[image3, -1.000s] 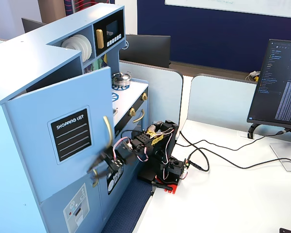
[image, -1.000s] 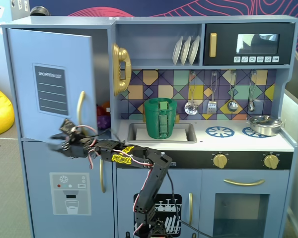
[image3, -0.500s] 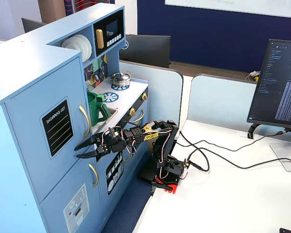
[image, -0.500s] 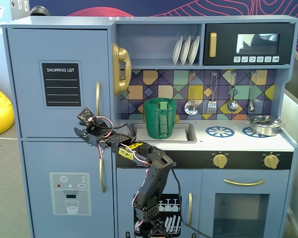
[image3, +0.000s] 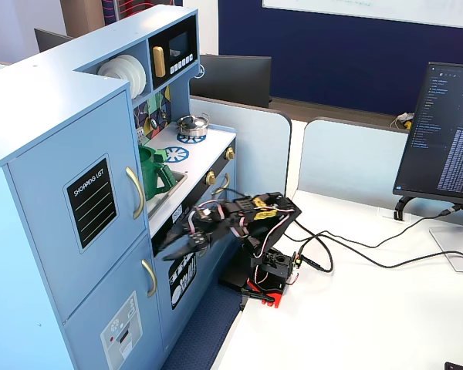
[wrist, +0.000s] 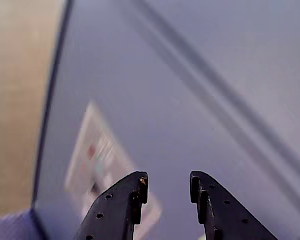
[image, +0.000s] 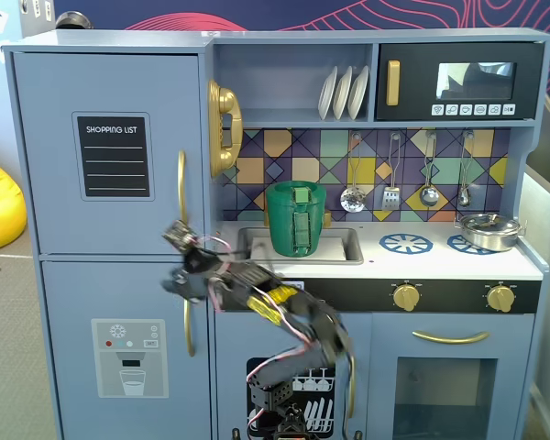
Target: Close the left cabinet door
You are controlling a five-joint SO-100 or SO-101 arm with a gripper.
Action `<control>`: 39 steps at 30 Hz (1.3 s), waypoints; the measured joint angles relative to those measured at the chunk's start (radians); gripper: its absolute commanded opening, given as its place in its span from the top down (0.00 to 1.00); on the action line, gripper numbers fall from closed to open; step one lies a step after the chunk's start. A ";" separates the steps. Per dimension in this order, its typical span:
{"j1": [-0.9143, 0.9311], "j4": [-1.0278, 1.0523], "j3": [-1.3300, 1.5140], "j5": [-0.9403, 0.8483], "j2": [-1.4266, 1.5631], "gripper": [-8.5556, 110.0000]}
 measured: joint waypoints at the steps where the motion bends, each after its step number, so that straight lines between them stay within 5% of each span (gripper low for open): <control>1: 0.046 0.063 0.041 0.008 0.064 0.93; 13: 0.793 0.888 0.500 0.230 0.548 0.93; 19: 0.813 0.999 0.574 0.377 0.626 0.93; 39: 0.816 0.997 0.592 0.472 0.655 0.91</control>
